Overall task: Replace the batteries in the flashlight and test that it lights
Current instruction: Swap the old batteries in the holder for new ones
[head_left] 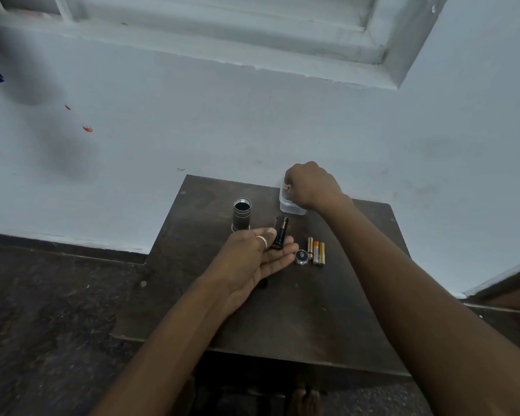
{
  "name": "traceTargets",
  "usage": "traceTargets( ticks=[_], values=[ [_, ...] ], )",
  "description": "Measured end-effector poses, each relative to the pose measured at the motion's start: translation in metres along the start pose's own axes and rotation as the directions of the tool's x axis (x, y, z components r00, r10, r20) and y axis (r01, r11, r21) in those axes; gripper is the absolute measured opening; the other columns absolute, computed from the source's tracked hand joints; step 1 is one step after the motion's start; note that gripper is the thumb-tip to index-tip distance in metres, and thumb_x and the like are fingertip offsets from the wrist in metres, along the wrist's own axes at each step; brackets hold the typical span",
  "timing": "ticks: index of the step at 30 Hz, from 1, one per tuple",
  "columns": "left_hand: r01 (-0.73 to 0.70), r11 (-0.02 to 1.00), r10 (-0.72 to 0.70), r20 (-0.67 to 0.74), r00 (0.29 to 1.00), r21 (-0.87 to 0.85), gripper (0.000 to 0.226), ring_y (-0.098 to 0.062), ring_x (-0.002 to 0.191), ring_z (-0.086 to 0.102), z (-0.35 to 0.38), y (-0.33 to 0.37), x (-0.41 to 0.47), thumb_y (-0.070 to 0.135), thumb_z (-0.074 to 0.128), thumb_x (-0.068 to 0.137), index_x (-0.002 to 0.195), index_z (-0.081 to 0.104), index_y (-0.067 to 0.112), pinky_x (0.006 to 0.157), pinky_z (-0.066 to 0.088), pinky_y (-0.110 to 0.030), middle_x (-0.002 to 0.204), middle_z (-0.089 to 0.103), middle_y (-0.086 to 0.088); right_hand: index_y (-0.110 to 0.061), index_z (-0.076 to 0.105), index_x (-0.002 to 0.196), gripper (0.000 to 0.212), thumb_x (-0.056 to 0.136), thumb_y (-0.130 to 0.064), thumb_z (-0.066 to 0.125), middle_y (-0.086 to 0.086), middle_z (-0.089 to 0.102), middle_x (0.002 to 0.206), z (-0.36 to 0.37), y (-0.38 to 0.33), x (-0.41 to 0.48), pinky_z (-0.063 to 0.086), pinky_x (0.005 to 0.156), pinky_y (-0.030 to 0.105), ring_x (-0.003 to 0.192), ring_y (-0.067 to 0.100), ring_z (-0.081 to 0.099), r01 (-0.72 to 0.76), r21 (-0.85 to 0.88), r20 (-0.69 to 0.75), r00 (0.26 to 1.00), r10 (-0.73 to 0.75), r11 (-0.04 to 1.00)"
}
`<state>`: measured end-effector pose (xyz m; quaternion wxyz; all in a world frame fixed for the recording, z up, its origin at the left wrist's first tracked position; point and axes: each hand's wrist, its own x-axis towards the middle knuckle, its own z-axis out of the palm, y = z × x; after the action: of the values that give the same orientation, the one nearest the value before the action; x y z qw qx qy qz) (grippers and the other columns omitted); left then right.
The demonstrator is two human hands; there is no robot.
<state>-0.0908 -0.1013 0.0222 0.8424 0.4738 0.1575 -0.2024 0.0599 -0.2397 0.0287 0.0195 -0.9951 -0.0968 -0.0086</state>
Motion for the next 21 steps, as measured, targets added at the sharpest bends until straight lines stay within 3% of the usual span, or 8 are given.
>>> traceTargets(
  ticks=[5,9,13,15,17,19,21],
  values=[
    [-0.005,1.0,0.006,0.005,1.0,-0.018,0.026,-0.021,0.086,0.076,-0.002,0.003,-0.002,0.008,0.044,0.103,0.12,0.056,-0.009,0.07,0.062,-0.031,0.102,0.072,-0.02,-0.015,0.071,0.106,0.024,0.085,-0.01,0.061,0.008,0.068,0.105,-0.001,-0.001,0.004,0.047,0.067,0.031,0.09,0.029,0.065,0.033,-0.069,0.051,0.998,-0.029,0.997],
    [-0.005,1.0,0.005,0.016,1.0,-0.027,0.025,-0.021,0.084,0.076,-0.001,0.002,-0.002,0.007,0.043,0.104,0.119,0.056,-0.009,0.069,0.062,-0.031,0.1,0.072,-0.02,-0.015,0.073,0.102,0.022,0.086,-0.01,0.059,0.007,0.07,0.105,0.0,0.0,0.004,0.046,0.068,0.031,0.094,0.028,0.065,0.026,-0.021,0.056,0.998,-0.025,0.999],
    [-0.002,0.999,0.003,0.026,1.0,-0.035,0.024,-0.022,0.085,0.075,0.0,0.002,-0.002,0.007,0.042,0.104,0.114,0.057,-0.008,0.071,0.062,-0.031,0.1,0.072,-0.02,-0.014,0.069,0.105,0.019,0.091,-0.011,0.056,0.006,0.069,0.107,-0.016,0.004,-0.014,0.051,0.077,0.034,0.097,0.026,0.063,-0.065,0.263,-0.084,0.992,0.091,0.963],
    [-0.001,0.999,0.002,0.027,1.0,-0.038,0.024,-0.023,0.087,0.075,0.0,0.003,-0.002,0.007,0.042,0.104,0.114,0.058,-0.007,0.071,0.062,-0.031,0.1,0.073,-0.02,-0.019,0.066,0.107,0.016,0.092,-0.017,0.06,0.002,0.072,0.094,-0.027,0.003,-0.035,0.051,0.079,0.034,0.092,0.021,0.065,-0.067,0.463,-0.184,0.968,0.17,0.884],
    [0.001,0.999,0.0,0.025,1.0,-0.047,0.024,-0.023,0.088,0.075,0.0,0.003,-0.003,0.007,0.042,0.104,0.113,0.058,-0.007,0.07,0.062,-0.031,0.1,0.073,-0.021,-0.023,0.068,0.104,0.014,0.091,-0.02,0.063,-0.003,0.072,0.078,-0.038,-0.002,-0.063,0.051,0.077,0.027,0.081,0.012,0.067,-0.014,0.583,-0.276,0.937,0.214,0.812],
    [0.0,0.999,0.001,0.021,1.0,-0.05,0.024,-0.023,0.088,0.075,0.0,0.003,-0.003,0.007,0.042,0.104,0.114,0.058,-0.008,0.07,0.062,-0.031,0.101,0.073,-0.021,-0.023,0.07,0.097,0.009,0.09,-0.02,0.067,-0.008,0.071,0.071,-0.044,-0.009,-0.092,0.044,0.067,0.009,0.07,-0.001,0.065,0.035,0.653,-0.336,0.909,0.248,0.756],
    [-0.01,0.999,0.011,0.017,1.0,-0.048,0.024,-0.023,0.088,0.075,0.001,0.001,-0.002,0.007,0.041,0.104,0.113,0.058,-0.009,0.07,0.062,-0.03,0.102,0.072,-0.021,-0.024,0.071,0.094,0.006,0.09,-0.019,0.069,-0.011,0.071,0.07,-0.044,-0.017,-0.117,0.043,0.061,0.006,0.064,-0.007,0.064,0.066,0.744,-0.333,0.899,0.283,0.665]
  ],
)
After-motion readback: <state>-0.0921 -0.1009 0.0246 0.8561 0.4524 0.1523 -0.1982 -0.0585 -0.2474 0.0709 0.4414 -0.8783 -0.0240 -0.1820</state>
